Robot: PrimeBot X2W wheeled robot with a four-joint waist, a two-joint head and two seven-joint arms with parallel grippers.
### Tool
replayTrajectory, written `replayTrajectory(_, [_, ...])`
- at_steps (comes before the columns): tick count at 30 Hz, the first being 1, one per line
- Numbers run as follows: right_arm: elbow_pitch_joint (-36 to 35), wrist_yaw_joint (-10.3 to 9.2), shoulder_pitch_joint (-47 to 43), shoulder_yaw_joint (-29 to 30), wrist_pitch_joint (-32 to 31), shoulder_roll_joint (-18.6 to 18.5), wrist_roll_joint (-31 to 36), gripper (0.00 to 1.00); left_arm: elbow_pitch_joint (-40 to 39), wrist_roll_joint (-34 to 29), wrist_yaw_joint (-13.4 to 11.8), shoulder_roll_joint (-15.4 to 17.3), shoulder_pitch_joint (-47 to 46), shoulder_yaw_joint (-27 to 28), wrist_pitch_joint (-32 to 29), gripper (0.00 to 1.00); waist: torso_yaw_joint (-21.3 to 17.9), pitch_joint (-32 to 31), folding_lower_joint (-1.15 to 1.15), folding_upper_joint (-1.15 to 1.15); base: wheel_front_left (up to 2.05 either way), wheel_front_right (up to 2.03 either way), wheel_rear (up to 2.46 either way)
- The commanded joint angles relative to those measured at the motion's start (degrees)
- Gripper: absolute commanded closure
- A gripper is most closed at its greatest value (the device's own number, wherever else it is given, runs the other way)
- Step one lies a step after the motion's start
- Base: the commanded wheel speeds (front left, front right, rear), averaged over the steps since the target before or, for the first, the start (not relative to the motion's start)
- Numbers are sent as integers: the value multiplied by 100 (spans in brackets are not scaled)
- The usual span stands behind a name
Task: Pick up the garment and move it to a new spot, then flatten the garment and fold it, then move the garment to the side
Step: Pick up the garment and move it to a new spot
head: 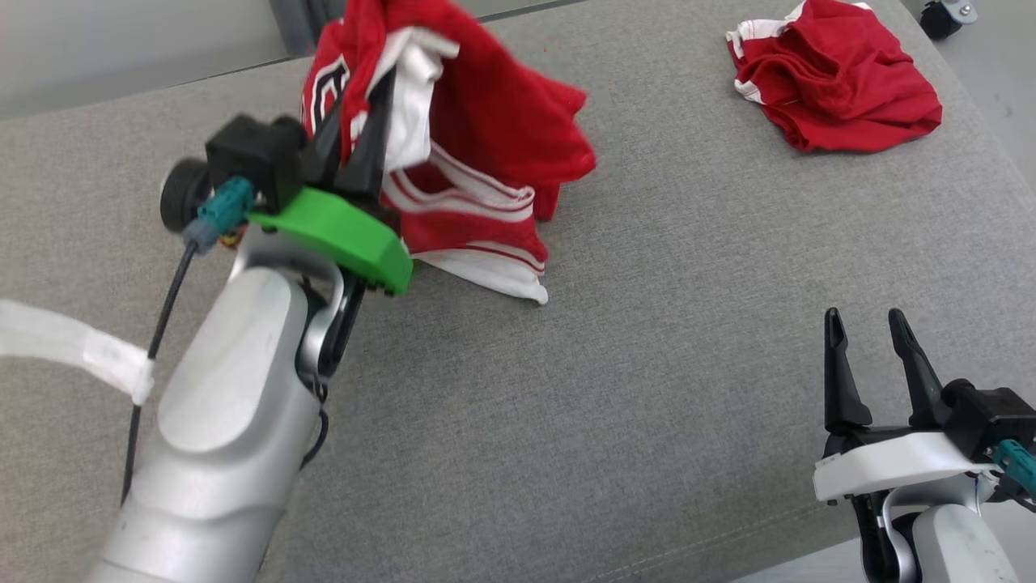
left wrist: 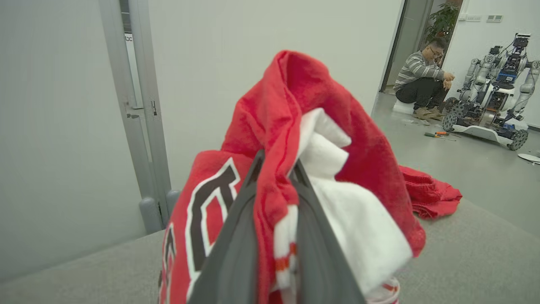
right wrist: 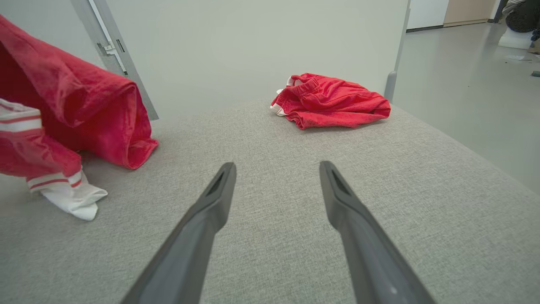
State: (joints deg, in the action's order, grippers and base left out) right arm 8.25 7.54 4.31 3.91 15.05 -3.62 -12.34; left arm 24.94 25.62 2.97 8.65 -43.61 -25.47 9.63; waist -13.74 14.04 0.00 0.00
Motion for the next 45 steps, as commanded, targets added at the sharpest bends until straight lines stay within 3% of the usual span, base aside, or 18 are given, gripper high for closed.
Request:
replayTrajectory(1, [21,-11,71,-11,16,13,18,0,76,110,-73,58,309,54,95,100,12,-9,0,0,0,0,0])
replayTrajectory(5, [62,-11,54,-28,16,12,34,0,310,135,-157,87,993,17,216,100,54,-64,0,0,0,0,0])
replayTrajectory(6, [70,-11,44,-30,16,7,41,0,360,126,-159,93,1095,2,241,93,71,-81,0,0,0,0,0])
replayTrajectory(8, [96,-11,17,-35,16,-2,46,0,438,122,-170,70,1277,-46,297,5,120,-141,0,0,0,0,0])
replayTrajectory(9, [108,-11,-3,-36,16,-16,51,0,464,86,-181,58,1340,-77,334,0,155,-183,0,0,0,0,0])
replayTrajectory(21, [40,-11,-185,-139,16,-157,102,0,-180,-124,-307,173,1622,260,554,0,821,-836,0,0,0,0,0])
replayTrajectory(36, [-74,-11,-338,-316,16,-213,134,0,-1309,-662,-501,586,3311,1483,556,0,1436,-1331,0,0,0,0,0])
replayTrajectory(45, [-183,-11,-430,-404,16,-273,122,0,-1747,-813,-220,373,4218,2125,549,0,1592,-1446,0,0,0,0,0])
